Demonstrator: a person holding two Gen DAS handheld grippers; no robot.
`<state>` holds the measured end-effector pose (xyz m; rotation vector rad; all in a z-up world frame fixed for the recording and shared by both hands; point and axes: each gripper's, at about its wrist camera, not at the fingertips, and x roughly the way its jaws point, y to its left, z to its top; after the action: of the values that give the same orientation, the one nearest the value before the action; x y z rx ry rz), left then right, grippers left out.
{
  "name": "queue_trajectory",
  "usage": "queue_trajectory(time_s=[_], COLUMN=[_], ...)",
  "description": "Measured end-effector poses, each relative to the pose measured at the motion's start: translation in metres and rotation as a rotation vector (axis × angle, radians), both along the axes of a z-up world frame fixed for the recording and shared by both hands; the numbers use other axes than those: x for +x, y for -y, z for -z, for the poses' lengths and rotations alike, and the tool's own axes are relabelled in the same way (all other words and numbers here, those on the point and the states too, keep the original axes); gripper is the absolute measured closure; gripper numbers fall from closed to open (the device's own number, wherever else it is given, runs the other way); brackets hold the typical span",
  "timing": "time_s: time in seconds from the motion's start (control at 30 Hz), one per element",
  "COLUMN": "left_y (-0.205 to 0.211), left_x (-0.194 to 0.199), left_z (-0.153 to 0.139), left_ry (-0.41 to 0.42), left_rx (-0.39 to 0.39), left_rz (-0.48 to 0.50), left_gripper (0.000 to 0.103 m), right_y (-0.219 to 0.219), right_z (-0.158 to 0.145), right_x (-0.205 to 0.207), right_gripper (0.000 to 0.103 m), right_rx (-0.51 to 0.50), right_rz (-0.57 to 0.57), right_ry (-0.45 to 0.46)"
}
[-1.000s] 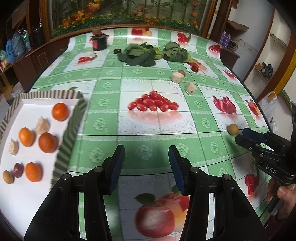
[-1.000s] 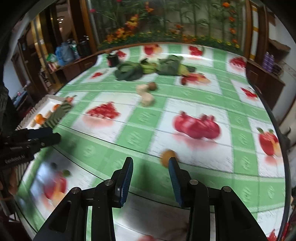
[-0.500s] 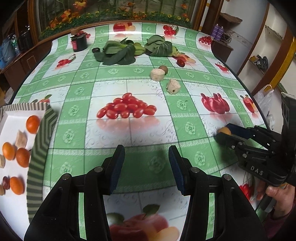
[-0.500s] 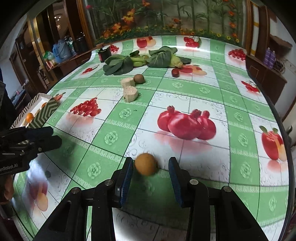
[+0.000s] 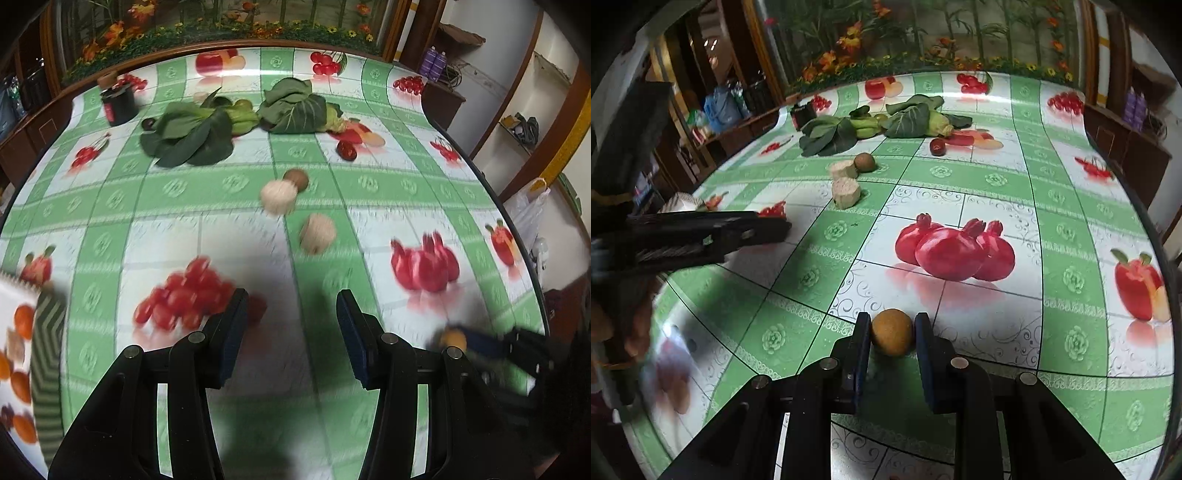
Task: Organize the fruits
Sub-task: 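Grasp a small brown round fruit with the right gripper while the left gripper grasps a brown textured ball, then carry the brown ball and the brown fruit over the white tray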
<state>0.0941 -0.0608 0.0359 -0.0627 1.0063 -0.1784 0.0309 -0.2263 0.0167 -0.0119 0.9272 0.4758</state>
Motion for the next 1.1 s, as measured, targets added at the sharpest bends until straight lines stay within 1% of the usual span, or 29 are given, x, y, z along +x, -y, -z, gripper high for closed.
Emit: queue_trajectory(time_s=[0.1,0.2,0.3,0.37,0.4,0.43,0.47,0.5,0.53,0.7,0.9,1.1], left_y=[0.011,0.022,0.027,0.028,0.027,0.027,0.028,0.029,0.029,0.022,0.006,-0.014], left_x=[0.017,0.03,0.044,0.049,0.052,0.052,0.052,0.051,0.049,0.034,0.0,-0.038], left_z=[0.002,0.007,0.017,0.018,0.018,0.018,0.019,0.019,0.019,0.018,0.009,0.0], left_ry=[0.002,0.005,-0.009,0.016,0.014,0.022,0.024,0.033,0.039,0.04,0.053,0.076], left_rx=[0.001,0.034,0.053,0.063,0.056,0.048,0.043,0.053,0.069,0.064,0.049,0.041], left_rz=[0.015,0.038,0.044,0.047,0.053,0.062,0.073,0.08,0.088,0.089,0.073,0.06], left_gripper=[0.055,0.055,0.055,0.055,0.055,0.056,0.063,0.076,0.078,0.078,0.078,0.078], right_y=[0.006,0.013,0.013,0.012,0.012,0.012,0.012,0.011,0.011,0.01,0.002,-0.014], right_z=[0.001,0.001,0.001,0.001,0.001,0.001,0.001,0.001,0.001,0.001,0.001,-0.003], right_x=[0.002,0.004,0.003,0.003,0.003,0.003,0.003,0.003,0.003,0.001,-0.001,-0.009], right_gripper=[0.079,0.079,0.079,0.079,0.079,0.079,0.079,0.079,0.079,0.079,0.079,0.079], right_rx=[0.037,0.07,0.076,0.074,0.073,0.074,0.073,0.072,0.072,0.078,0.076,0.062], right_rz=[0.011,0.024,0.022,0.019,0.018,0.016,0.015,0.012,0.011,0.004,-0.015,-0.035], right_ry=[-0.011,-0.022,-0.024,-0.022,-0.022,-0.022,-0.022,-0.022,-0.022,-0.026,-0.027,-0.018])
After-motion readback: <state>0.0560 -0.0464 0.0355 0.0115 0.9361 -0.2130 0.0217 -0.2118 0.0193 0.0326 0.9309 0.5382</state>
